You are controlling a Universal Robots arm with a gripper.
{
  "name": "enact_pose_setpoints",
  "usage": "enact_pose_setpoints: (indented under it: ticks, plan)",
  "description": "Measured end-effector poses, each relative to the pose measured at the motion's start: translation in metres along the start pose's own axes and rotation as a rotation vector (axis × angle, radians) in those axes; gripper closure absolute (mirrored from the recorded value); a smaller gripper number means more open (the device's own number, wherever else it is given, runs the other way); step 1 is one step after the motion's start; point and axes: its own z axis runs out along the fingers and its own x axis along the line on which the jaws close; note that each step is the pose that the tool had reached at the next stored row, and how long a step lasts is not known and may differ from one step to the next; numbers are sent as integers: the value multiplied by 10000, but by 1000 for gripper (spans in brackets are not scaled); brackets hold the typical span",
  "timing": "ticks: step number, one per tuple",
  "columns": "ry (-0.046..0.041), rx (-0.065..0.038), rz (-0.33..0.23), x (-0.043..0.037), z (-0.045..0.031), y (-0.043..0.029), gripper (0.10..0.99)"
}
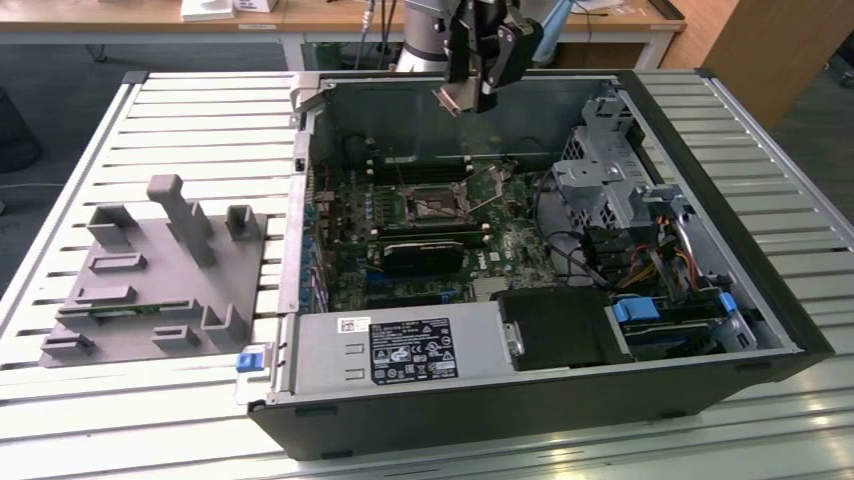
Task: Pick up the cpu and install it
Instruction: 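Place the cpu into insertion slot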
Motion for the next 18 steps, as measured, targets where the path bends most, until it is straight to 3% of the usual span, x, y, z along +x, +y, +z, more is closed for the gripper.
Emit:
enact_pose_setpoints:
  ticks: [18]
  plan:
    - [-134,-53,1748,1,12,-2,553]
